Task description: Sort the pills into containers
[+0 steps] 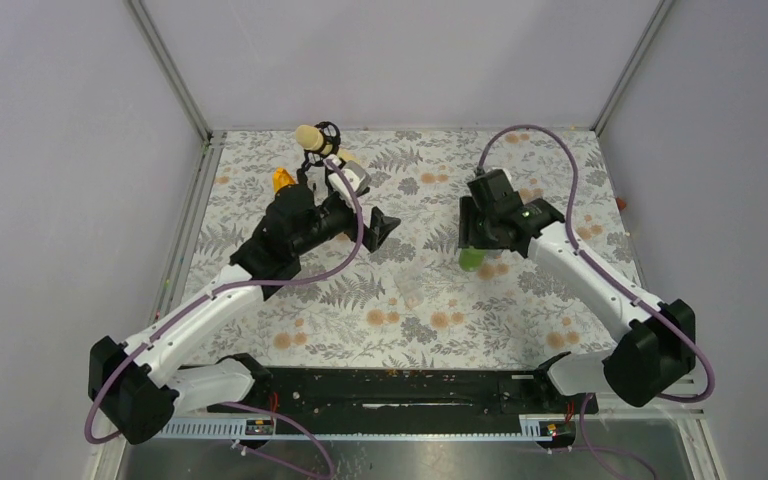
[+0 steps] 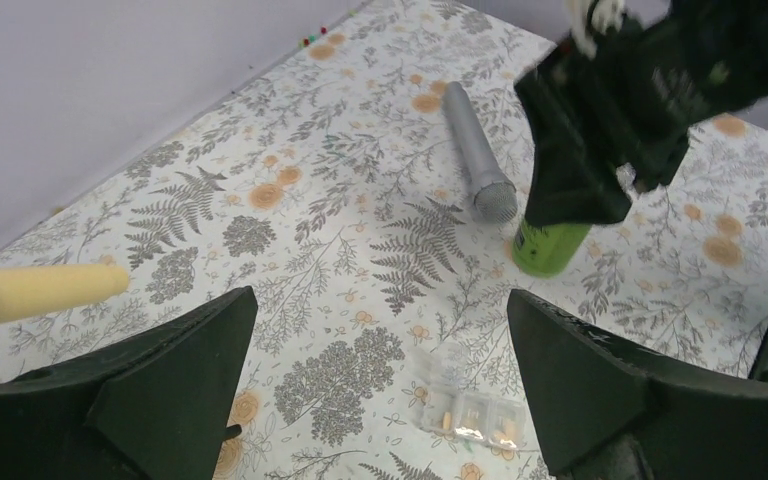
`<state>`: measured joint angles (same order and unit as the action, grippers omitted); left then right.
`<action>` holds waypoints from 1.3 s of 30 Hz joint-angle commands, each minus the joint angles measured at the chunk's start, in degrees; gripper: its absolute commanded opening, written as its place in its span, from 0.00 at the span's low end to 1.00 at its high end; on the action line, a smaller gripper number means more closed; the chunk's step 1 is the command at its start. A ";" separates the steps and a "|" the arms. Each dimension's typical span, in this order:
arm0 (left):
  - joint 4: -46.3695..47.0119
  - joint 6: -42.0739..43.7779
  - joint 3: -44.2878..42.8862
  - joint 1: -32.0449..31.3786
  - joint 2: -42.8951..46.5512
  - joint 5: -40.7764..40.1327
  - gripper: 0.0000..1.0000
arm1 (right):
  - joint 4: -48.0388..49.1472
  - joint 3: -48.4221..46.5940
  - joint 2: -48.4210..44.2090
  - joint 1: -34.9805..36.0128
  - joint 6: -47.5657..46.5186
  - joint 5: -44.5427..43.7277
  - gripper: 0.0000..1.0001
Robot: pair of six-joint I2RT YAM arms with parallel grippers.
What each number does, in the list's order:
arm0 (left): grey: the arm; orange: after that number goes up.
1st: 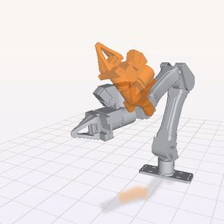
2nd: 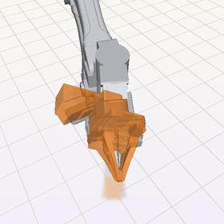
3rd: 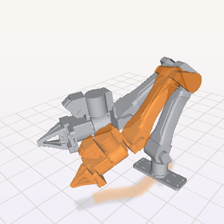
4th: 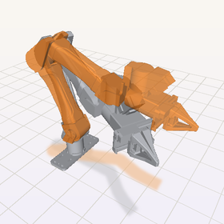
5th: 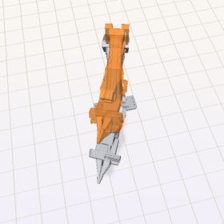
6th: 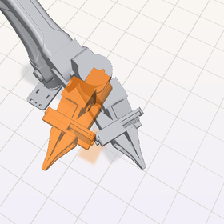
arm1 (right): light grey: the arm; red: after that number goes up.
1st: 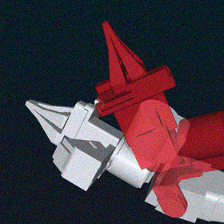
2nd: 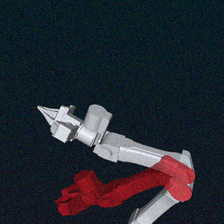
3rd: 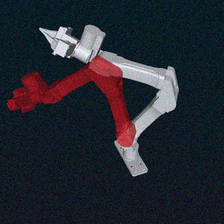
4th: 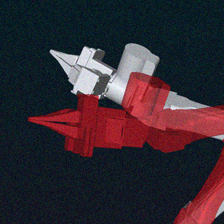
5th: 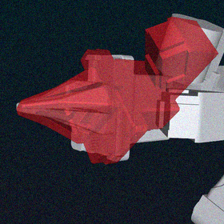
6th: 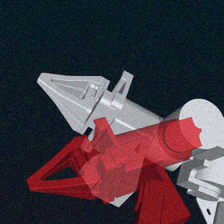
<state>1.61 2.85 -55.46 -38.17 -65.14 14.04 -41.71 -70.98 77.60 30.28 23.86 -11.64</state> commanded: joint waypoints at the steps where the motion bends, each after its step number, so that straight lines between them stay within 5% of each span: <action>1: 7.37 -2.67 2.86 0.36 3.79 -5.72 0.99 | 13.20 7.08 -1.30 -0.23 0.15 -4.17 0.37; 18: 6.74 -12.10 2.20 2.71 2.20 -2.19 0.98 | 18.37 17.33 2.07 -3.04 4.95 -7.49 0.41; 29: -0.38 -11.92 -0.93 3.37 1.12 0.72 0.99 | 16.43 15.65 1.57 -3.73 2.85 -5.09 0.87; 39: -1.51 -17.79 -1.98 3.73 0.10 -2.10 0.99 | 10.10 6.54 -3.40 -3.67 -3.11 7.22 0.89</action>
<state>-0.82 -11.05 -54.78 -34.81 -64.75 12.64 -29.71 -60.49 78.24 26.83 23.55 -12.16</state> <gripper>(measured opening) 0.985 0.897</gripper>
